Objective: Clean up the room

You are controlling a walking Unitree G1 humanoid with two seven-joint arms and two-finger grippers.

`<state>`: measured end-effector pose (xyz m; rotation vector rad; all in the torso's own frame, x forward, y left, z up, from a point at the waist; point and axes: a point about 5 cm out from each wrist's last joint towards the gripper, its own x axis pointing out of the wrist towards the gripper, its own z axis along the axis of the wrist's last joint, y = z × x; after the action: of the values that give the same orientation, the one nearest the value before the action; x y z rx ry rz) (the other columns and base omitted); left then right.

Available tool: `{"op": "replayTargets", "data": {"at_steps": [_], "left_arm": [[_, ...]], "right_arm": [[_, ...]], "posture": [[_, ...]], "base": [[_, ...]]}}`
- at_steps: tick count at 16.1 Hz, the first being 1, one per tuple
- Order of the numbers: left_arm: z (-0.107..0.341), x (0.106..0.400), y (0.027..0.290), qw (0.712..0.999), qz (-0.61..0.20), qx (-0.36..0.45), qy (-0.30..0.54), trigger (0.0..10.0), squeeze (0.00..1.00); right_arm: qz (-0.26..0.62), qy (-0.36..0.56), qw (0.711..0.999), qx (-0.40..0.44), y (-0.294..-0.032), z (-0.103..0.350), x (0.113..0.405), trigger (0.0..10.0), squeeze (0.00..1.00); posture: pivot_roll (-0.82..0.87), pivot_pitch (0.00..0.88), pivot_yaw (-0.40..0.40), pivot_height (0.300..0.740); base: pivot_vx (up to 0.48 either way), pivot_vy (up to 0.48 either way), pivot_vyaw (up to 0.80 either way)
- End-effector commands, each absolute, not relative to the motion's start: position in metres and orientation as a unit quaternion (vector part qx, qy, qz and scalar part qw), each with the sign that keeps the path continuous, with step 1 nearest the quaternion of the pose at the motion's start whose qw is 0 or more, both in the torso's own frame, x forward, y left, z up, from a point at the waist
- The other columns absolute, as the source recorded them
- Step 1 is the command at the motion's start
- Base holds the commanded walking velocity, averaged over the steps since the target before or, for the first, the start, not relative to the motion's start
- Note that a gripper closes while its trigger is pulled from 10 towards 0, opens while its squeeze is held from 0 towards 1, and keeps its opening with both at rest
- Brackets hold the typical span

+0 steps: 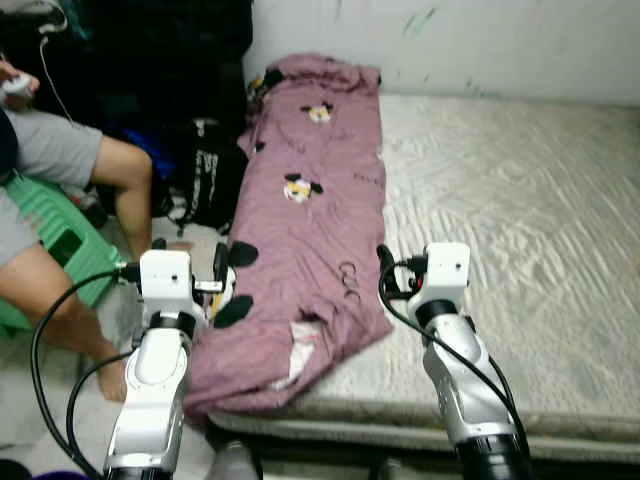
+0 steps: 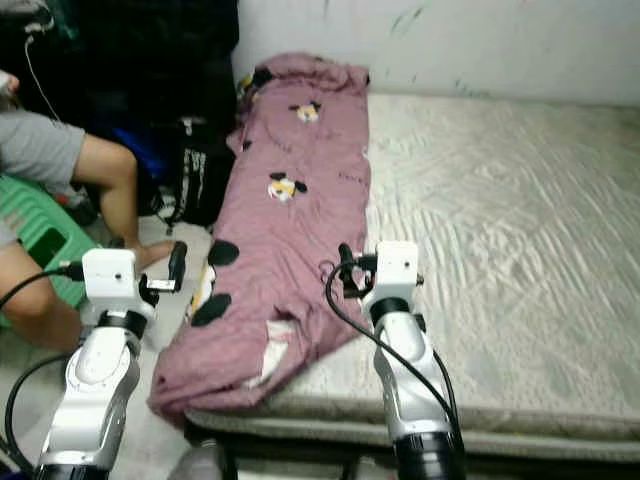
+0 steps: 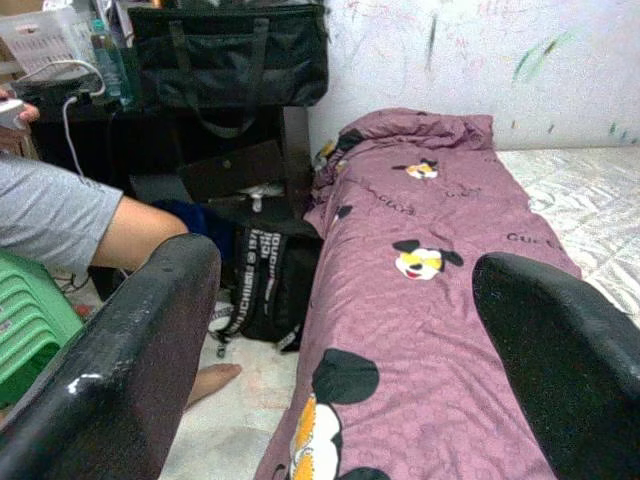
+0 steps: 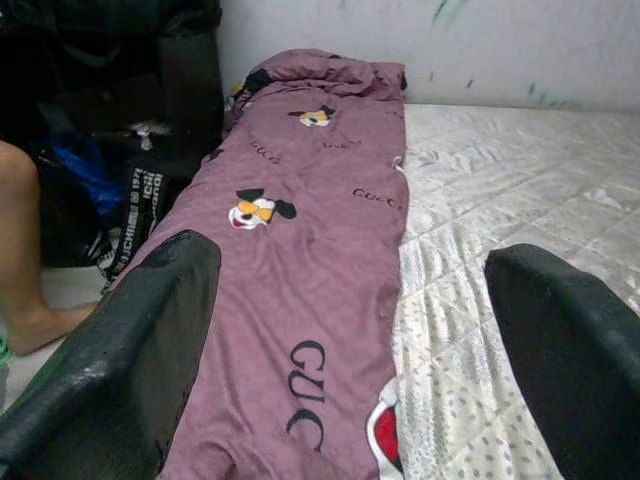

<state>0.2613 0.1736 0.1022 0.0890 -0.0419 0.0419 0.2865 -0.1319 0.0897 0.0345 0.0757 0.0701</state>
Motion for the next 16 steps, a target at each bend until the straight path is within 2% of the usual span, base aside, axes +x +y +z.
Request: {"op": "replayTargets", "data": {"at_steps": [1,4,13,16], "left_arm": [[0.1006,0.2621,0.1746,0.999,0.021,0.043,-0.014,10.0,0.0],[0.1004,0.2623,0.1746,0.999,0.021,0.044,-0.013,10.0,0.0],[0.1007,0.2646,0.1715,0.999,0.016,0.039,-0.013,10.0,0.0],[0.1007,0.2654,0.1715,0.999,0.016,0.037,-0.012,10.0,0.0]], "right_arm": [[0.038,0.036,0.998,0.018,-0.1318,0.0907,0.2871,10.0,0.0],[0.038,0.035,0.998,0.019,-0.1315,0.0907,0.287,10.0,0.0],[0.04,0.035,0.998,0.018,-0.1319,0.0906,0.2892,10.0,0.0],[0.044,0.035,0.998,0.017,-0.1306,0.0904,0.2892,10.0,0.0]], "posture": [[0.04,0.0,-0.013,0.64],[0.04,0.0,-0.013,0.62],[0.04,0.0,-0.017,0.62],[0.04,0.0,-0.016,0.595]], "base": [[0.0,0.0,0.0],[0.0,0.0,0.0],[0.0,0.0,0.0],[0.0,0.0,0.0]]}}
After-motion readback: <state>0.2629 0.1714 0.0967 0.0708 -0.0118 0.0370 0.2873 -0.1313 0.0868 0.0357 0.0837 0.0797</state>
